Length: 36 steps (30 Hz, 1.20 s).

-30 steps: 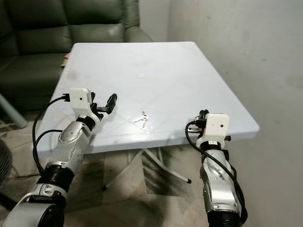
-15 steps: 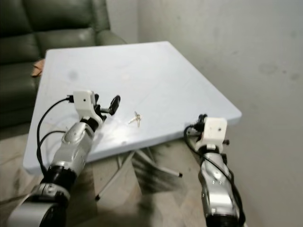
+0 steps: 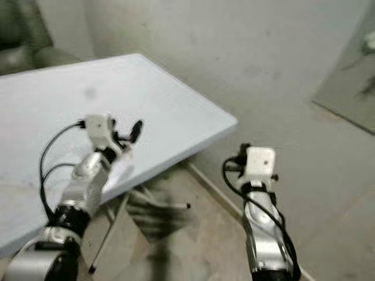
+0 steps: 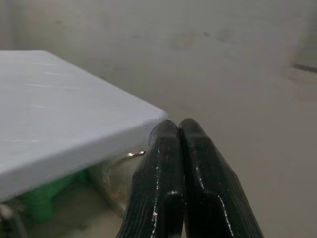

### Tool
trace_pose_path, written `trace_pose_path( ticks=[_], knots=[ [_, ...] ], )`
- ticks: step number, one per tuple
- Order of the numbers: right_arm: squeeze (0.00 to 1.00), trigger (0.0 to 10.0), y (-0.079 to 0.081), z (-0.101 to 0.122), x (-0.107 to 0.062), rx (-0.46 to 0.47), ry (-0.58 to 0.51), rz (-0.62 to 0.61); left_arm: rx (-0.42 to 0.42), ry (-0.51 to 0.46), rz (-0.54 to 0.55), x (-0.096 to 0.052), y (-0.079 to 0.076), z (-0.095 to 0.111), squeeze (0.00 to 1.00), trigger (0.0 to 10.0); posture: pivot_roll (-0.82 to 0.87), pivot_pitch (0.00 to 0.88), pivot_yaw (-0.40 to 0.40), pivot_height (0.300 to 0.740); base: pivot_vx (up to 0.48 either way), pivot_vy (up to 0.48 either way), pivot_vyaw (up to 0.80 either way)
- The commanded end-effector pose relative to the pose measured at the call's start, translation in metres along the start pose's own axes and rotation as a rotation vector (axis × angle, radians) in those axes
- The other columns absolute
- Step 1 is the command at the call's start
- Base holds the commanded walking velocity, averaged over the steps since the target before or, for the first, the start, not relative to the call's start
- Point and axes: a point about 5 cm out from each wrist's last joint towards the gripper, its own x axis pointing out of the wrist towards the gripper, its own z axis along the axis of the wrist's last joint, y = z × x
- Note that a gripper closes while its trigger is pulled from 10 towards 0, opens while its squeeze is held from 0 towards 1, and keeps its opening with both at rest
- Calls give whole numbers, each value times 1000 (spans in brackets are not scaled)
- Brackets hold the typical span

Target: Hang keys on a hook

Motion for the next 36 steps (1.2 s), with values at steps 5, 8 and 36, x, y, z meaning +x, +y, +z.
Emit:
trace_pose_path(
  ticks=[5, 8, 36],
  knots=[
    [0, 10000, -5, 2, 1, 3, -3, -21, 23, 10, -33, 2, -11, -2, 0, 10000, -51, 0, -10, 740, 0, 0, -781],
    [0, 10000, -5, 2, 1, 2, -4, -21, 44, 5, -23, 3, -9, -1, 0, 10000, -49, 0, -10, 740, 0, 0, -781],
    [0, 10000, -12, 5, -4, 23, -2, -49, 4, 1, -85, 0, -14, -1, 0, 10000, -56, 0, -10, 740, 0, 0, -524]
  ],
)
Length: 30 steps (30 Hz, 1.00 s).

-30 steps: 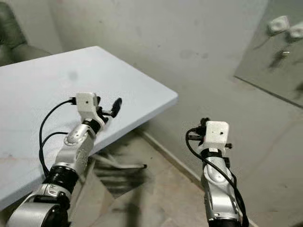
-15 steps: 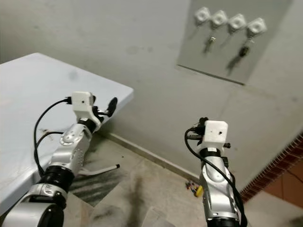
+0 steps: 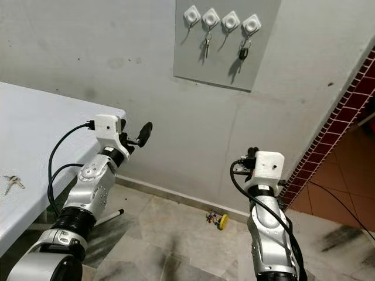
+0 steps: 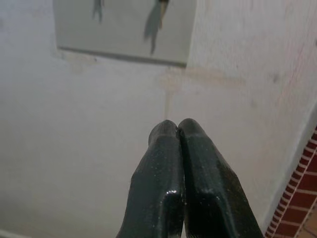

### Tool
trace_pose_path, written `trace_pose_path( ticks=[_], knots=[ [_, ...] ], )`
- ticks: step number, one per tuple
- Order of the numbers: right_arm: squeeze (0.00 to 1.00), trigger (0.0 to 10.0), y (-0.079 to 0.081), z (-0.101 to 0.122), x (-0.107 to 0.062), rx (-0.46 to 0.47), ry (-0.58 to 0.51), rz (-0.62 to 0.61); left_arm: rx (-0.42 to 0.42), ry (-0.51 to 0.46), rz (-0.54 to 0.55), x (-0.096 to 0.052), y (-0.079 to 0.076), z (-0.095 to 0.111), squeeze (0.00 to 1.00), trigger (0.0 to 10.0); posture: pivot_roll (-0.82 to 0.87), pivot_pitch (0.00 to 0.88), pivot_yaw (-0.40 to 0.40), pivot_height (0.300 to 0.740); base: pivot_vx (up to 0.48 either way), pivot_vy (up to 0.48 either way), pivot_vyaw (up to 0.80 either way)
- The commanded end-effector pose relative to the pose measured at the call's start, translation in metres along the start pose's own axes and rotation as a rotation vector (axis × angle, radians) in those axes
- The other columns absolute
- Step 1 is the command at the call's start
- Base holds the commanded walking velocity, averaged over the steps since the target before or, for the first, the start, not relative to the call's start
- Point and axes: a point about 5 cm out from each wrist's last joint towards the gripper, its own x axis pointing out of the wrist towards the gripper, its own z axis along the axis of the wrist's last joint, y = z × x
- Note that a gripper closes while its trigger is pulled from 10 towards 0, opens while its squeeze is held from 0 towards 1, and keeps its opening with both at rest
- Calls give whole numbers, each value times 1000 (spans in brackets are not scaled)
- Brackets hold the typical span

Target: Hang keys on a hook

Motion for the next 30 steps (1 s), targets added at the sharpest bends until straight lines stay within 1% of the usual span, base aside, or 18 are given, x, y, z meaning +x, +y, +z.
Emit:
trace_pose_path(
  ticks=[1, 4, 7, 9, 30],
  knots=[
    [0, 10000, -3, 1, -2, 6, 0, -3, -5, -5, -3, 1, 1, 4, 0, 10000, -56, 0, -10, 740, 0, 0, 0],
    [0, 10000, -4, 1, -4, 8, 5, -1, -20, 5, 4, 1, 3, 3, 0, 10000, -59, 0, -9, 740, 0, 0, 0],
    [0, 10000, -5, 2, -5, 30, 11, -13, -19, 5, -2, 0, 3, 4, 0, 10000, -62, 0, -5, 740, 0, 0, 0],
    [0, 10000, -5, 3, -5, 25, 5, -11, -20, 6, -4, 0, 4, 4, 0, 10000, -62, 0, -5, 740, 0, 0, 0],
    [0, 10000, -5, 3, -9, 19, 4, -16, -18, 22, -20, 1, 3, 6, 0, 10000, -66, 0, 4, 740, 305, 0, 0]
  ],
)
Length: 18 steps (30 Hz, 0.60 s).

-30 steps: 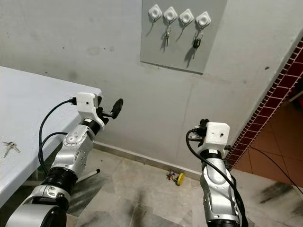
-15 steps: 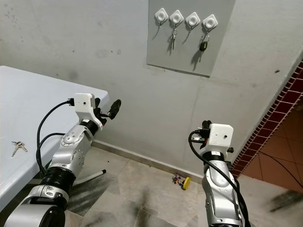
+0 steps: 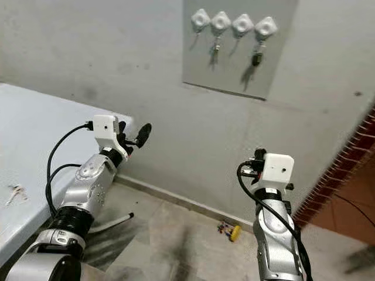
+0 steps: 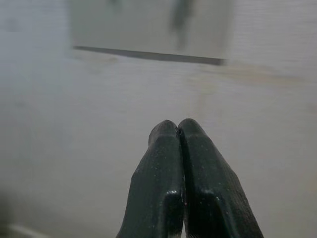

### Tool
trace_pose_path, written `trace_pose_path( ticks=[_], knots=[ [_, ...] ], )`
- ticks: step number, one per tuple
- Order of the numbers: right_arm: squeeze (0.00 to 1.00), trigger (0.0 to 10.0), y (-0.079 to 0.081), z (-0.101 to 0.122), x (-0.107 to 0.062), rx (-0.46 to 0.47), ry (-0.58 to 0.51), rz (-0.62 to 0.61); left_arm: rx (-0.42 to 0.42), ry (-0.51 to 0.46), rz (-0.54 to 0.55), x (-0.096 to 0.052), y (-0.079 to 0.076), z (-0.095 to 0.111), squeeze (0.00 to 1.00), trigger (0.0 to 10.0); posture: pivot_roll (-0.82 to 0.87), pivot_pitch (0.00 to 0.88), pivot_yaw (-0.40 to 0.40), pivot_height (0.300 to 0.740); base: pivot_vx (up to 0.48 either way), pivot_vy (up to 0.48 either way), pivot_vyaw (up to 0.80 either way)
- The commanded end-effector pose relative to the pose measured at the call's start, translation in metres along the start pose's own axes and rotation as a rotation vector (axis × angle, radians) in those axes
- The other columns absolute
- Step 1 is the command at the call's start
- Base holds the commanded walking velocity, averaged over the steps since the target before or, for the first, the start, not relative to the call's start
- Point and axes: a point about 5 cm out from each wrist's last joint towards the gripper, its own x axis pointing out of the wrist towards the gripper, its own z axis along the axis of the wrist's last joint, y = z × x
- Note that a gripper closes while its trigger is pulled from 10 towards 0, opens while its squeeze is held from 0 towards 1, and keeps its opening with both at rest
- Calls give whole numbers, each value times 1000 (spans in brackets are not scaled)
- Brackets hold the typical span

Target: Hang keys on a hook

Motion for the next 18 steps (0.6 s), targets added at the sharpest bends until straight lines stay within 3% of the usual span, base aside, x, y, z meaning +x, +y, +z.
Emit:
trace_pose_path(
  ticks=[1, 18],
  knots=[
    [0, 10000, 2, 4, 0, 0, -12, 5, 18, -8, -7, 1, 0, 5, 0, 10000, -67, 0, 4, 740, 319, 0, 0],
    [0, 10000, 3, 4, 0, 4, -9, 9, 25, -9, -15, 1, -1, 6, 0, 10000, -65, 0, 2, 740, 334, 0, 0]
  ],
)
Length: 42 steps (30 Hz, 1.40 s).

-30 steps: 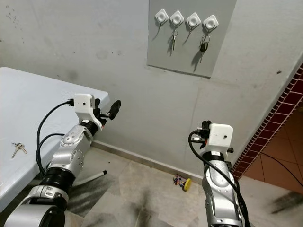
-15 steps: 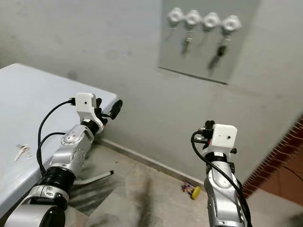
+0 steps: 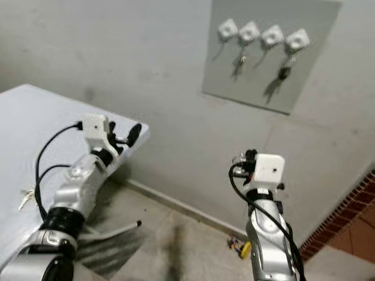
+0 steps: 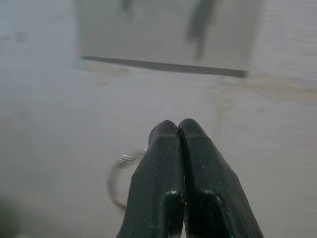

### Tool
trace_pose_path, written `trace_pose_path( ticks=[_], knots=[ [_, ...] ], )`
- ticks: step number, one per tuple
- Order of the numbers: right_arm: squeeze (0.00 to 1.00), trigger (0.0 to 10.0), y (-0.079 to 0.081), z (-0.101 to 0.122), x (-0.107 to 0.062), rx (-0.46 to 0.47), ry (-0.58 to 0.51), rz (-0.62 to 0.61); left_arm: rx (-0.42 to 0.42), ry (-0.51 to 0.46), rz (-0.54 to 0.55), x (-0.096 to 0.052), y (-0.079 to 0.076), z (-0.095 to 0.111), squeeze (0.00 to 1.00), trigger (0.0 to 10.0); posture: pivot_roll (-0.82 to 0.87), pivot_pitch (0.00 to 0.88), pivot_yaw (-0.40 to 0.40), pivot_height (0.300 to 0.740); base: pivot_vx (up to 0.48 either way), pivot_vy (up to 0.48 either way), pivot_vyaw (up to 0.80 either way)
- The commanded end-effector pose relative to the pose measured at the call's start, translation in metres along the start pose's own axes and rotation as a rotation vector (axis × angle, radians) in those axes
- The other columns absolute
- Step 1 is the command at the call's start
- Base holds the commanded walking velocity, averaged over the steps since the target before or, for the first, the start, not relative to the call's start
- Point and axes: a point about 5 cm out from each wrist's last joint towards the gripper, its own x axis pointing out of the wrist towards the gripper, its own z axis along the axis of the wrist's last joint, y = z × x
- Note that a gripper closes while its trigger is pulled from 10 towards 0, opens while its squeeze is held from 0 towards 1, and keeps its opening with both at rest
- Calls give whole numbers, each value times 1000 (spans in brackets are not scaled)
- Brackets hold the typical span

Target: Hang keys on a hook

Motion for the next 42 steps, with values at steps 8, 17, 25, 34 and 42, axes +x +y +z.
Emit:
trace_pose_path(
  ticks=[8, 17, 25, 34, 42],
  knots=[
    [0, 10000, 0, 6, 3, 5, -16, 3, 25, -8, -31, 3, -6, 5, 0, 10000, -63, 0, -6, 740, 296, 0, 0],
    [0, 10000, 1, 7, 4, 0, -19, 10, 26, -9, -30, 3, -7, 4, 0, 10000, -62, 0, -10, 740, 305, 0, 0],
    [0, 10000, 1, 8, 4, -7, -21, 15, 26, -13, -28, 2, -6, 5, 0, 10000, -61, 0, -15, 740, 305, 0, 0],
    [0, 10000, 1, 8, 4, -9, -19, 19, 24, -12, -24, 2, -6, 5, 0, 10000, -61, 0, -15, 740, 309, 0, 0],
    [0, 10000, 1, 7, 4, -9, -16, 22, 22, -13, -23, 2, -7, 5, 0, 10000, -60, 0, -18, 740, 337, 0, 0]
  ],
)
